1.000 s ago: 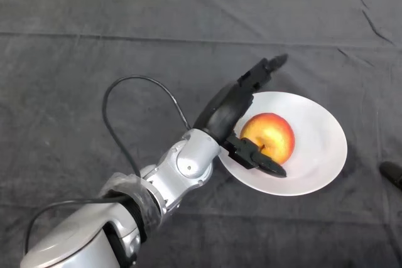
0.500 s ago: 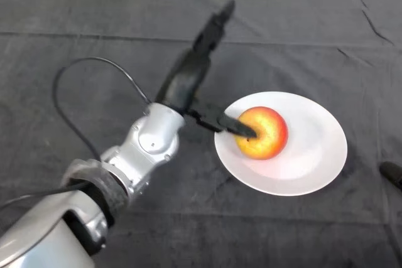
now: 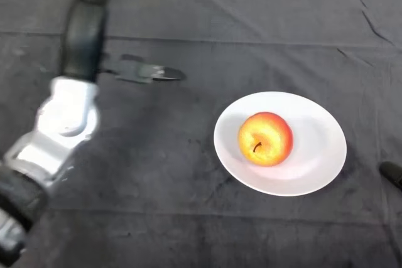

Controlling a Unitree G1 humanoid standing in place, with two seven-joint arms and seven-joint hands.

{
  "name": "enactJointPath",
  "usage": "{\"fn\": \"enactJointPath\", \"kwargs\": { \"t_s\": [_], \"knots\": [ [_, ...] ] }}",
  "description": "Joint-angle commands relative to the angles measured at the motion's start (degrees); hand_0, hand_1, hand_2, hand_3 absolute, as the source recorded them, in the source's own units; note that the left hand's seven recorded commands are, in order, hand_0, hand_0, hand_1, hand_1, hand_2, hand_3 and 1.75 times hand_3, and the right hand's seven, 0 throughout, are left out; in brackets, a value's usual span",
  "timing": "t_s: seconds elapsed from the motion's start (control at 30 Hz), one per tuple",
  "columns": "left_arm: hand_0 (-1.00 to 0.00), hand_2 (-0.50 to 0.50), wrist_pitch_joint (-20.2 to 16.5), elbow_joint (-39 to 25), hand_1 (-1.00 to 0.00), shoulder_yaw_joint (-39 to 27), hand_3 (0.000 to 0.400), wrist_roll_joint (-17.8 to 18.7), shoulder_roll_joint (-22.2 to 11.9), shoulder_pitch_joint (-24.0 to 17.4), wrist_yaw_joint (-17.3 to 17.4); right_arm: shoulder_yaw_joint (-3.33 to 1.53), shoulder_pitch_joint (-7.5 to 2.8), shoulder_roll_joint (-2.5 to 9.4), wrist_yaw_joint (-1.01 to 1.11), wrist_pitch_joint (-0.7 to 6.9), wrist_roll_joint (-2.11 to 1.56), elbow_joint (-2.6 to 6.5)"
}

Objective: Move the apple to the plate

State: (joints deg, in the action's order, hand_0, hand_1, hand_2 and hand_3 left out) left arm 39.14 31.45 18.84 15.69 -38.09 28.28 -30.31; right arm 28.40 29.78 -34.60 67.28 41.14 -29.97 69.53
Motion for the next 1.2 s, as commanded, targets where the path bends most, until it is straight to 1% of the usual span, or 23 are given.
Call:
{"fn": "enactJointPath", "kwargs": {
  "t_s": [0.03, 0.17, 0.37, 0.53, 0.63, 0.83, 0.97, 1.2],
  "knots": [
    [0.0, 0.0, 1.6, -3.2, 0.0, -3.0, 0.0, -0.4, -4.6, -3.1, -1.5, 0.6, -0.4, -0.78, -0.14, -0.04, 0.14, -0.5],
    [0.0, 0.0, 1.9, -3.9, 0.0, -7.4, 0.0, -0.5, -5.8, -7.0, -3.4, 0.61, -0.43, -0.76, -0.19, -0.04, 0.13, -0.56],
    [0.0, 0.0, 1.7, -4.8, 0.0, -13.5, 0.0, -0.8, -6.7, -12.0, -5.8, 0.62, -0.46, -0.74, -0.25, -0.03, 0.11, -0.64],
    [0.0, 0.0, 1.9, -4.5, 0.0, -17.8, 0.0, -1.2, -6.4, -15.0, -7.2, 0.63, -0.49, -0.72, -0.3, -0.02, 0.09, -0.7],
    [0.0, 0.0, 2.5, -2.7, 0.0, -19.7, 0.0, -1.5, -5.8, -15.2, -7.3, 0.64, -0.5, -0.71, -0.32, -0.02, 0.08, -0.72],
    [0.0, 0.0, 2.9, 1.2, 0.0, -22.4, 0.0, -2.2, -4.4, -13.9, -6.6, 0.65, -0.51, -0.71, -0.36, 0.0, 0.06, -0.76],
    [0.0, 0.0, 3.0, 2.7, 0.0, -23.6, 0.0, -2.9, -3.6, -13.1, -6.1, 0.65, -0.52, -0.7, -0.37, 0.01, 0.05, -0.78],
    [0.0, 0.0, 4.3, 5.3, 0.0, -25.2, 0.0, -4.2, -2.1, -12.1, -4.8, 0.66, -0.53, -0.7, -0.4, 0.02, 0.03, -0.8]
  ]
}}
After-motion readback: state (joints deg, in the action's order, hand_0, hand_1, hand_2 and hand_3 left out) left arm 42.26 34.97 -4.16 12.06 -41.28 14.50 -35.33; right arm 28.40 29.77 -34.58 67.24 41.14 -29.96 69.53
